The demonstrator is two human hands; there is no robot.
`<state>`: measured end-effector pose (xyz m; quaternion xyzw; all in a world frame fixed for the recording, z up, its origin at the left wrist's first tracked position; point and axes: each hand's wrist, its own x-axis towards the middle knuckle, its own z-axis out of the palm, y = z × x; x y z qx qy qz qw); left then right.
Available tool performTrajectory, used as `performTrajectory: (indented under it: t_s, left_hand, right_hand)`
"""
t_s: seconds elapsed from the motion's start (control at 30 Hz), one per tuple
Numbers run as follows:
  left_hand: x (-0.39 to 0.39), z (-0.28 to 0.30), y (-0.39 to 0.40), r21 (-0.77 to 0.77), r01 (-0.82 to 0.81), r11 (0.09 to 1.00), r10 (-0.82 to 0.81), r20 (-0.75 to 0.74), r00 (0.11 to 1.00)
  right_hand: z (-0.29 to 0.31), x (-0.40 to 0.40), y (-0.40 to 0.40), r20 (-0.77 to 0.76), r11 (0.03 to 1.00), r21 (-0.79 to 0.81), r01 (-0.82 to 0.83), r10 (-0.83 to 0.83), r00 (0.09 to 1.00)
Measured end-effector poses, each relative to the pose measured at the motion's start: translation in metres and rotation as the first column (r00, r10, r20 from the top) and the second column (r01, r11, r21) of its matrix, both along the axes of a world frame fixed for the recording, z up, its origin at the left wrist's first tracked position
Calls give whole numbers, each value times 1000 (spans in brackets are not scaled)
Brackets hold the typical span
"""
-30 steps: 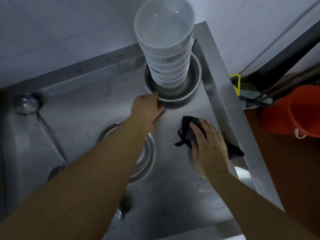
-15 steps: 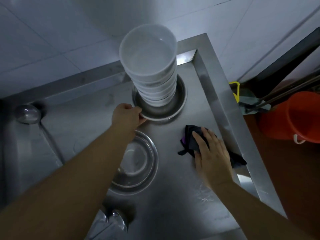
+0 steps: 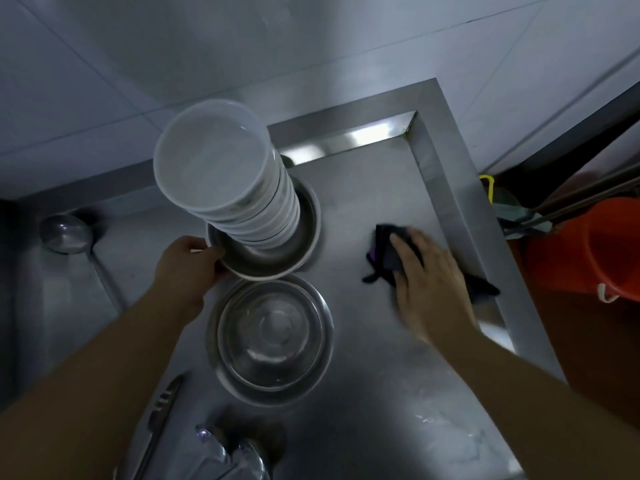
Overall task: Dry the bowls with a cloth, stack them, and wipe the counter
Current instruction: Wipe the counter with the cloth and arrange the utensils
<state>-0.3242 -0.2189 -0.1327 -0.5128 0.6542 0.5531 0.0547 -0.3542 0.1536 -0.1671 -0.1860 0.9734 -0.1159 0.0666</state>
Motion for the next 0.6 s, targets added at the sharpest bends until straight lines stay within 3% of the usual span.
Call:
performTrajectory:
  t_s: [0.17, 0.3, 0.37, 0.43, 0.5, 0.6]
  left_hand:
    - [3, 1, -13, -4, -3, 1000, 3, 0, 1000]
    - [4, 2, -18, -4, 7, 1000, -7, -6, 1000]
    - [3, 2, -20, -10, 12, 1000, -12, -9, 1000]
    - [4, -1, -22, -11, 20, 1000, -20, -8, 1000]
    - [6, -3, -23, -5, 14, 1000, -14, -8, 1000]
    - [5, -3, -23, -7, 16, 1000, -16, -10, 1000]
  right_hand:
    - [0, -96, -64, -32, 941, -113, 319, -324, 945]
    - [-4, -152, -118, 33, 886, -206, 415, -417, 908]
    - [-9, -150, -124, -23, 938, -200, 283, -294, 956]
    - [-12, -133, -111, -85, 983, -164, -78, 64, 994]
    - [-16, -110, -88, -89, 914, -154, -376, 366, 926]
    - [-18, -79, -51, -52, 836, -144, -530, 529, 847]
